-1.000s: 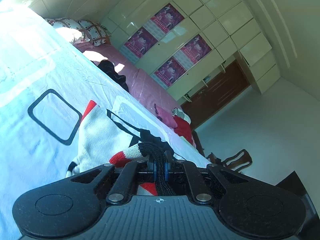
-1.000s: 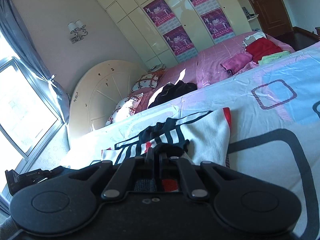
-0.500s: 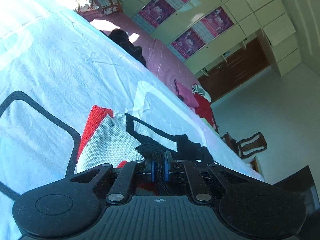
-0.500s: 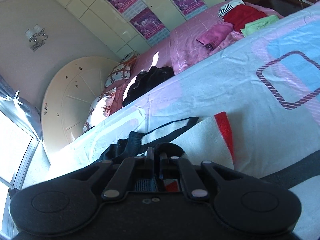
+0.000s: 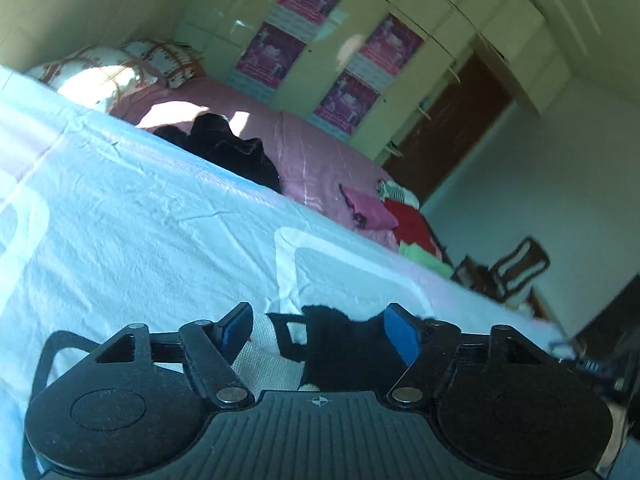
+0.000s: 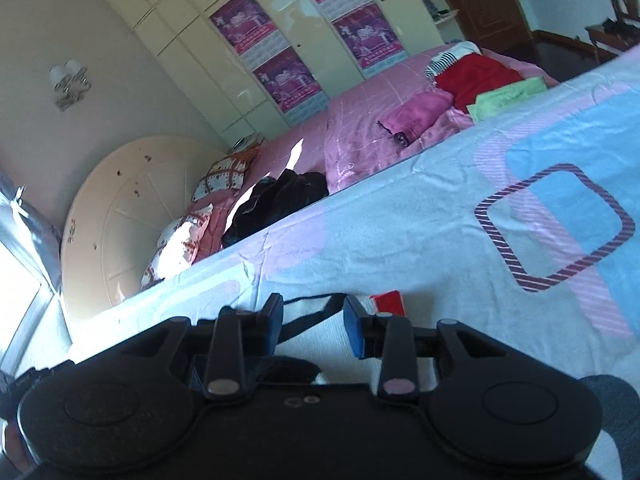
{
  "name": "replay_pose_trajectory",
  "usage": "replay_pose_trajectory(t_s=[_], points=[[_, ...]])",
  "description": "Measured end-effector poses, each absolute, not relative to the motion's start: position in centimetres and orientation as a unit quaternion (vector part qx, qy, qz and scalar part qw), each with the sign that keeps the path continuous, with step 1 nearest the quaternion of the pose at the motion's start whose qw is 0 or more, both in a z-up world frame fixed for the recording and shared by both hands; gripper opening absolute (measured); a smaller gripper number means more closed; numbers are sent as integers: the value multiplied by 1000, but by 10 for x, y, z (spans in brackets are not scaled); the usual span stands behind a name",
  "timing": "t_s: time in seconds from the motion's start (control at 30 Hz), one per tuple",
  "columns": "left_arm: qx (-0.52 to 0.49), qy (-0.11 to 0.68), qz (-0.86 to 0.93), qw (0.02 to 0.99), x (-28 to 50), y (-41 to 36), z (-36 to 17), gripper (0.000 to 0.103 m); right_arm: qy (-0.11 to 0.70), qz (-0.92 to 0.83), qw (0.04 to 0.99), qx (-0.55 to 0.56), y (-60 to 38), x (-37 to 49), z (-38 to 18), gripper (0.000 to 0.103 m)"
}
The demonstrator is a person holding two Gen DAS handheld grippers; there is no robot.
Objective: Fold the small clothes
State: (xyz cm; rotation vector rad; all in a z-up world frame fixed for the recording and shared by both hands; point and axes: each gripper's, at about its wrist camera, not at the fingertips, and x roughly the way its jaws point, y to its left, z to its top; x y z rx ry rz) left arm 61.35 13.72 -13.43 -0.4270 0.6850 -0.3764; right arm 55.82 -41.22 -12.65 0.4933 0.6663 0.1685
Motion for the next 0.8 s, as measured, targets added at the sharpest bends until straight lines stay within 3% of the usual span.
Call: replay_pose_trajectory(t_s=[0.2, 0.33, 0.4, 0.47, 0.67, 0.77, 0.8], points=[[-128, 378, -226, 888, 628, 112, -143, 65, 358, 135, 912, 145, -382, 558, -138, 54], [-158, 394, -241, 873, 630, 119, -151, 63, 353, 147, 917, 114, -371, 555, -138, 53], [-162, 399, -240, 870, 631, 121, -158, 48, 353, 154, 919, 88, -369, 552, -138, 52], [-168, 400, -238, 869, 631, 125, -164, 44, 353, 157, 921, 52, -365, 548, -137, 51], [-158, 404, -242, 868, 642, 121, -169, 44, 348, 165, 922, -43, -343, 555, -139, 52], [-137, 406, -246, 869, 650, 111, -169, 44, 346, 170, 921, -49, -334, 567, -141, 37], [-127, 407, -244, 871, 652, 107, -169, 34, 345, 164, 923, -50, -333, 571, -141, 26]])
